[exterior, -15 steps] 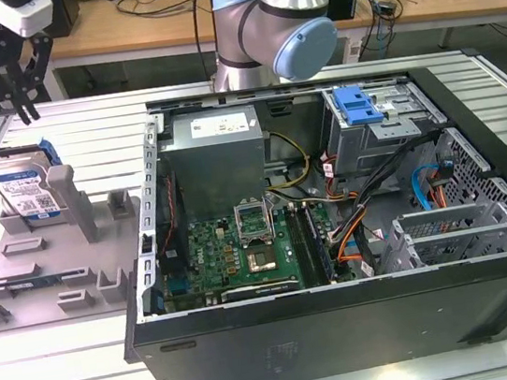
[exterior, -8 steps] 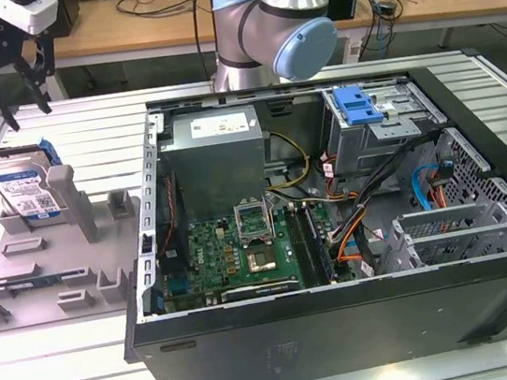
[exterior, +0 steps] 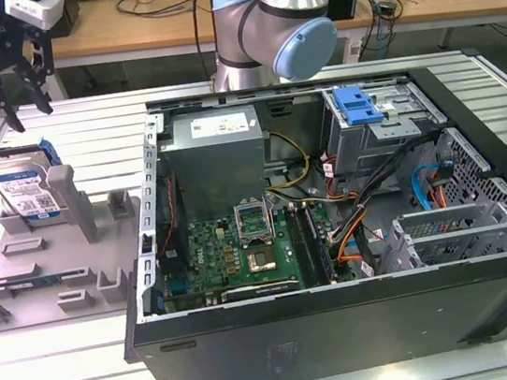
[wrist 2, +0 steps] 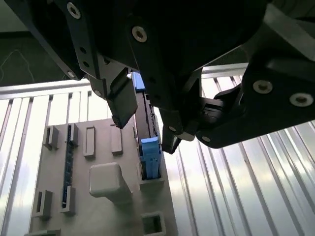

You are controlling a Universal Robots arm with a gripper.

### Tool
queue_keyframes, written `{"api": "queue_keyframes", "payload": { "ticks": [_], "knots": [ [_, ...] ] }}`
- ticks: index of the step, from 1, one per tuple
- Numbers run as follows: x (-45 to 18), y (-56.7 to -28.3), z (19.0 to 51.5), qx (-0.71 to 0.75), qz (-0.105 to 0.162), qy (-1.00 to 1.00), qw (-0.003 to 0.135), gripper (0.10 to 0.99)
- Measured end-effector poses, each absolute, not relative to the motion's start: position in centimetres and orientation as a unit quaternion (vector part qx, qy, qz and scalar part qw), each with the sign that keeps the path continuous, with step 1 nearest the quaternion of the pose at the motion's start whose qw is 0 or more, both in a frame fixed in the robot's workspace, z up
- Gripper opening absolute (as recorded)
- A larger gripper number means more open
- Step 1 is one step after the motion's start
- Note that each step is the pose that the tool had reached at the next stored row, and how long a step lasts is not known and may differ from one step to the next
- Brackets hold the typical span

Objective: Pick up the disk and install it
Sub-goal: 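Pick up the disk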

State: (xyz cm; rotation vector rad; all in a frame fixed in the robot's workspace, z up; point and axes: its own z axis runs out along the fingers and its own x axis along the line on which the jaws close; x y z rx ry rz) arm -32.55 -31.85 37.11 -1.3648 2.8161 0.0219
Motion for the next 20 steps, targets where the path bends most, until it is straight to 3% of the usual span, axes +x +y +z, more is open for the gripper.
{"api": "queue_keyframes", "payload": {
  "ticks": [20],
  "knots": [
    [-32.55, -31.85, 36.36, -0.629, 0.008, 0.777, 0.004, 0.482]
  ]
}}
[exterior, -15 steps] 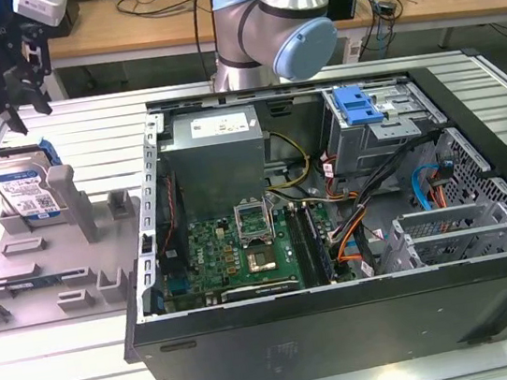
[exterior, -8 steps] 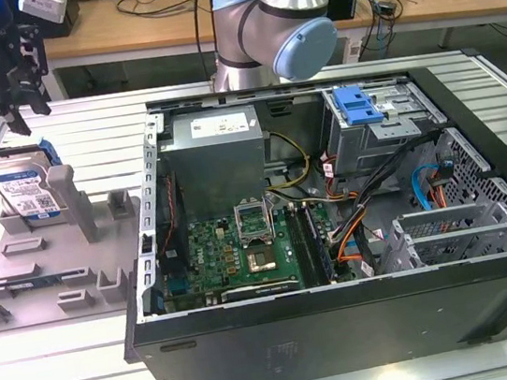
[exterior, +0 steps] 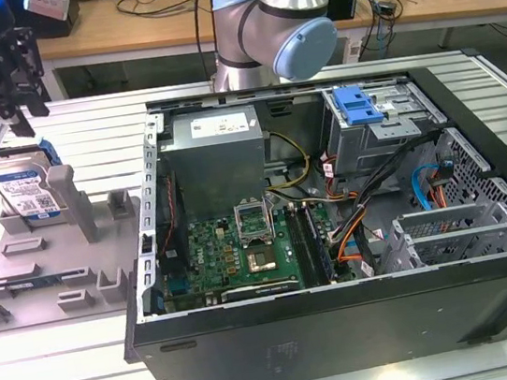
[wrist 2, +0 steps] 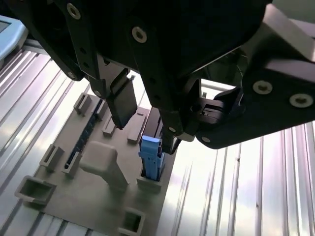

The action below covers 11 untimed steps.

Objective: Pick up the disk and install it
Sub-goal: 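Pick up the disk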

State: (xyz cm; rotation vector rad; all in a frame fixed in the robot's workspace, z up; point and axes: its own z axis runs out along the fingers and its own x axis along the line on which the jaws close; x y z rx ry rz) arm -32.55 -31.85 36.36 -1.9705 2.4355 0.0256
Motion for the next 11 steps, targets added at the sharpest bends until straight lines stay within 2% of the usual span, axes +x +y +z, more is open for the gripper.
{"api": "queue_keyframes", "payload": {
  "ticks": [8, 11],
  "knots": [
    [-32.55, -31.82, 36.12, -0.677, 0.008, 0.736, 0.003, 0.482],
    [-33.24, -31.23, 35.9, -0.677, -0.001, 0.736, -0.005, 0.482]
  ]
}}
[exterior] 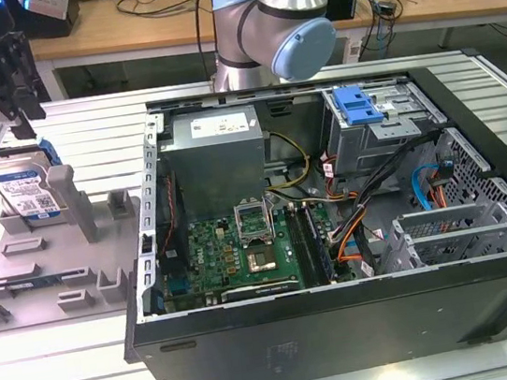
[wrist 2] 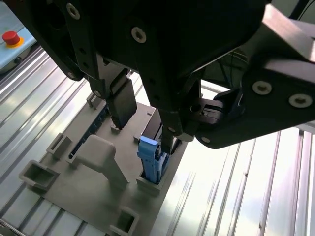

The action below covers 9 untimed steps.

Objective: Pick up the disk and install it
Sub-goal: 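Pick up the disk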

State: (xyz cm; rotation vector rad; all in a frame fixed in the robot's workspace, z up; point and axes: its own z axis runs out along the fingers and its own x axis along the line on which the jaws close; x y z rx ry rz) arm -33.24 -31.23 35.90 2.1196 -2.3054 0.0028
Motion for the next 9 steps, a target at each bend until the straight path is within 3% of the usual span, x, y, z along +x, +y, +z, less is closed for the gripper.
{"api": "queue_keyframes", "payload": {
  "ticks": [9],
  "knots": [
    [-36.2, -30.5, 35.3, 0.68, 0.008, -0.733, 0.011, 0.482]
  ]
}}
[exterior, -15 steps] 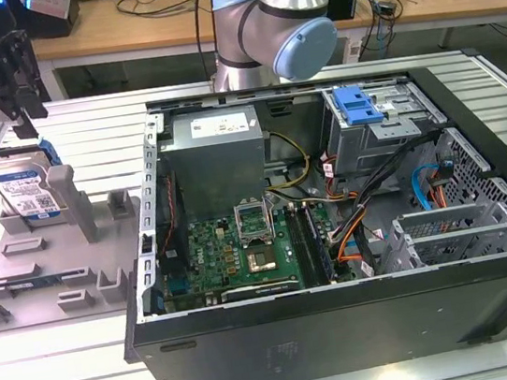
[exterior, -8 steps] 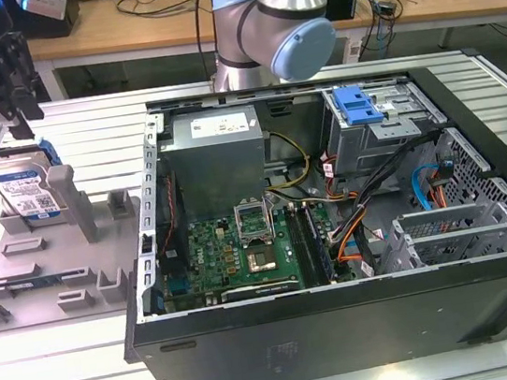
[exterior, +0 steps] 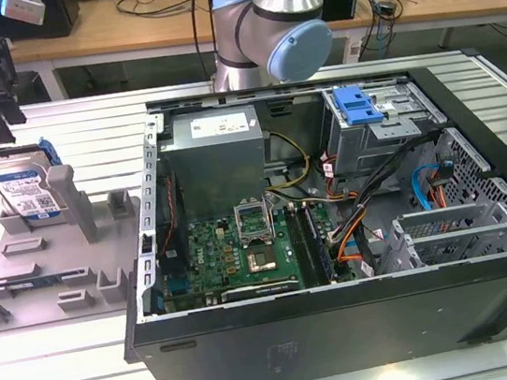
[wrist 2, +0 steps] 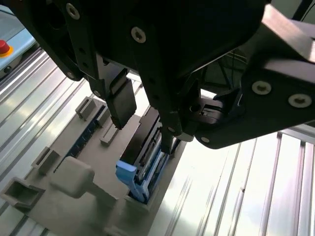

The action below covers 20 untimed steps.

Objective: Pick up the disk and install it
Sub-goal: 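Pick up the disk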

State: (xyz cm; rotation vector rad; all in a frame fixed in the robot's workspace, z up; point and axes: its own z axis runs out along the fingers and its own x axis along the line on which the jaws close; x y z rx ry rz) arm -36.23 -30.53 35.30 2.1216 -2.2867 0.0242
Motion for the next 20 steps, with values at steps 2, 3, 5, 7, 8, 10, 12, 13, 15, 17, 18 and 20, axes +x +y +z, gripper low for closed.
{"api": "queue_keyframes", "payload": {
  "ticks": [2, 3, 5, 7, 8, 10, 12, 13, 15, 17, 18, 20],
  "knots": [
    [-36.9, -30.5, 35.1, 0.683, 0.008, -0.73, 0.011, 0.482],
    [-37.2, -30.5, 34.9, 0.685, 0.008, -0.728, 0.011, 0.482],
    [-37.8, -30.5, 34.7, 0.687, 0.008, -0.726, 0.011, 0.482],
    [-38.4, -30.5, 34.4, 0.689, 0.008, -0.724, 0.011, 0.482],
    [-38.6, -30.5, 34.3, 0.691, 0.008, -0.723, 0.011, 0.482],
    [-39.0, -30.5, 34.1, 0.695, 0.008, -0.719, 0.011, 0.482],
    [-39.4, -30.5, 33.9, 0.699, 0.009, -0.715, 0.011, 0.482],
    [-39.6, -30.5, 33.7, 0.703, 0.009, -0.711, 0.011, 0.482],
    [-39.9, -30.5, 33.6, 0.707, 0.009, -0.707, 0.012, 0.482],
    [-40.1, -30.5, 33.5, 0.711, 0.009, -0.703, 0.012, 0.482],
    [-40.3, -30.5, 33.4, 0.715, 0.01, -0.699, 0.012, 0.482],
    [-40.3, -30.6, 33.3, 0.717, 0.01, -0.697, 0.012, 0.482]
  ]
}}
